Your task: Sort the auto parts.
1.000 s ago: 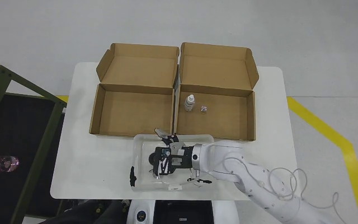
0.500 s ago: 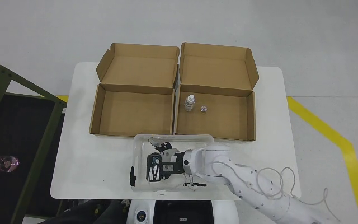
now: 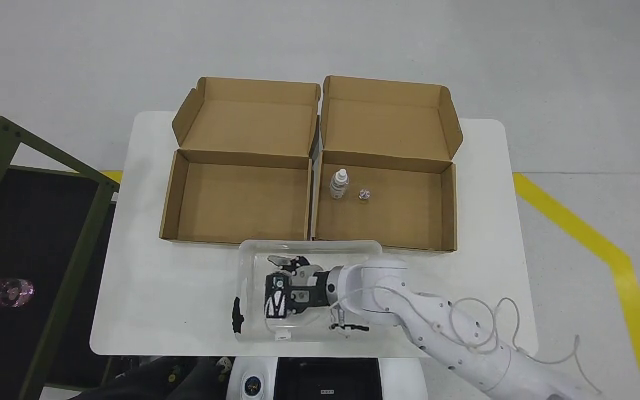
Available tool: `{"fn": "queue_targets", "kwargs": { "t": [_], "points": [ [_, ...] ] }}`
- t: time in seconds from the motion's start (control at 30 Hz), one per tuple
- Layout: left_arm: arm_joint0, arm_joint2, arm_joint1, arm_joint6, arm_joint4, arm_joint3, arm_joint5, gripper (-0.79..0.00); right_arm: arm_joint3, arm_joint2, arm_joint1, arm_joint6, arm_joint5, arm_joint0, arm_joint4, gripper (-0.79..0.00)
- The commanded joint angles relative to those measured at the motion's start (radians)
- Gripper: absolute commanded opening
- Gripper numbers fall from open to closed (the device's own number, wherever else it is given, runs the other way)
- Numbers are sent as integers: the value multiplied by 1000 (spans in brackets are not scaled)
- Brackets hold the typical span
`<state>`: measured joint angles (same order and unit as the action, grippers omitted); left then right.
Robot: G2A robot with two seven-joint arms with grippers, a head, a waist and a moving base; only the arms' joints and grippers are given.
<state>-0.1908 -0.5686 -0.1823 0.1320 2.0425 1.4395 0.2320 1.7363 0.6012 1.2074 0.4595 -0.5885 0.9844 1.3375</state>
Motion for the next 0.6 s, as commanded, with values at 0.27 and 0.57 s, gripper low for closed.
{"fn": "queue_targets", "kwargs": {
  "t": [0.27, 0.57],
  "points": [
    [0, 0, 0, 0, 0, 0, 0, 0, -58, 19, 11, -6, 11, -11, -4, -336],
    [0, 0, 0, 0, 0, 0, 0, 0, -88, 13, 24, -17, 1, -16, -1, -320]
  ]
}}
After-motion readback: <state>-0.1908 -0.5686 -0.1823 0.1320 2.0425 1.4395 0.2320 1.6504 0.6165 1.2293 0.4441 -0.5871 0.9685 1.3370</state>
